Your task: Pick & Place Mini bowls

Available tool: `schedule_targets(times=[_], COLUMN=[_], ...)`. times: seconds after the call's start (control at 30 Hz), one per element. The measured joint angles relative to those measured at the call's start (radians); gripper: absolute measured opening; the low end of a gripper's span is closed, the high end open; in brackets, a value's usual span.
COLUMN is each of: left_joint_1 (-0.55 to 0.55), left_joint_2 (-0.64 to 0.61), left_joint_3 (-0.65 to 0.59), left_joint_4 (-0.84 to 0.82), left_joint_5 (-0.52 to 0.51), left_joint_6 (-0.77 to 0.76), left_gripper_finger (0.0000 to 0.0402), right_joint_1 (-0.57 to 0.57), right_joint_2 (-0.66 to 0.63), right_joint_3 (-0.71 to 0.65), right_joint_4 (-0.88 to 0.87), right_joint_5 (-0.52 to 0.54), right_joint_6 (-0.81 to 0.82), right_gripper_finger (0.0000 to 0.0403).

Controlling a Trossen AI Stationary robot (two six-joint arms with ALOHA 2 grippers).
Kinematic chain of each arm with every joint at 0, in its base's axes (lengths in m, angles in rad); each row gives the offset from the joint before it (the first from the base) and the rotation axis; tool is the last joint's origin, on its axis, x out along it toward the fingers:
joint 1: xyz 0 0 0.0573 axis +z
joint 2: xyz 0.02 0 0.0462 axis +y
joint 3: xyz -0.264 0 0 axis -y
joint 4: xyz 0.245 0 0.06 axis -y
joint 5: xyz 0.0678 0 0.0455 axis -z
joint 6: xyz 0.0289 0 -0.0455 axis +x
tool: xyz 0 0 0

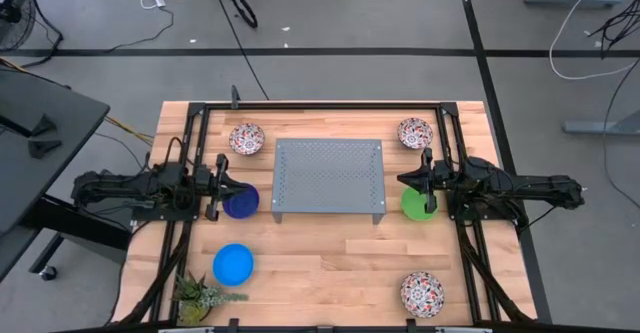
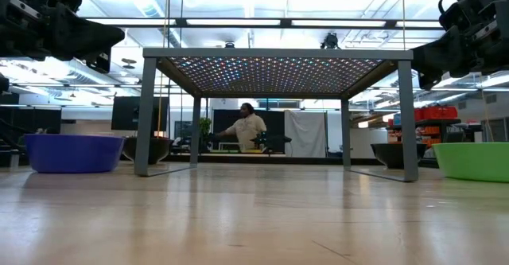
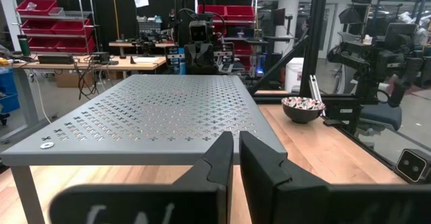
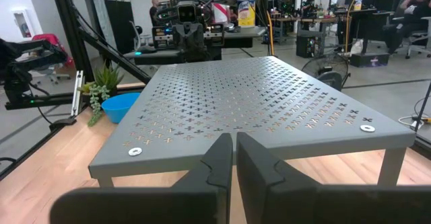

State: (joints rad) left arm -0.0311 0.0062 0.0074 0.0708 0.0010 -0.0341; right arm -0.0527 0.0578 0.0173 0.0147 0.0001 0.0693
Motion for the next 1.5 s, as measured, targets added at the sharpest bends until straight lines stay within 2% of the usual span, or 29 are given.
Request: schedule_targets(times=[0.7, 1.1, 1.27, 1.5], left_joint_1=[0.0, 0.0, 0.0, 0.0], left_joint_2=[0.0, 0.0, 0.0, 0.0], left_joint_3=[0.0, 0.0, 0.0, 0.0], left_joint_4=[0.0, 0.0, 0.0, 0.0], left_joint_5=[0.0, 0.0, 0.0, 0.0], left_joint_6=[0.0, 0.0, 0.0, 0.0], left_gripper_finger=[0.0032, 0.0032, 0.0032, 0.0032], right_joint_1=[0.0, 0.0, 0.0, 0.0], right_joint_2=[0.0, 0.0, 0.0, 0.0], right_joint_3=[0.0, 0.0, 0.0, 0.0], right_joint_4=[0.028, 0.289, 0.407, 0.477], right_joint_5=[0.0, 0.0, 0.013, 0.024], right_joint_6=[0.0, 0.009, 0.149, 0.406], right_gripper_finger=[0.0027, 0.0027, 0.0027, 0.0027])
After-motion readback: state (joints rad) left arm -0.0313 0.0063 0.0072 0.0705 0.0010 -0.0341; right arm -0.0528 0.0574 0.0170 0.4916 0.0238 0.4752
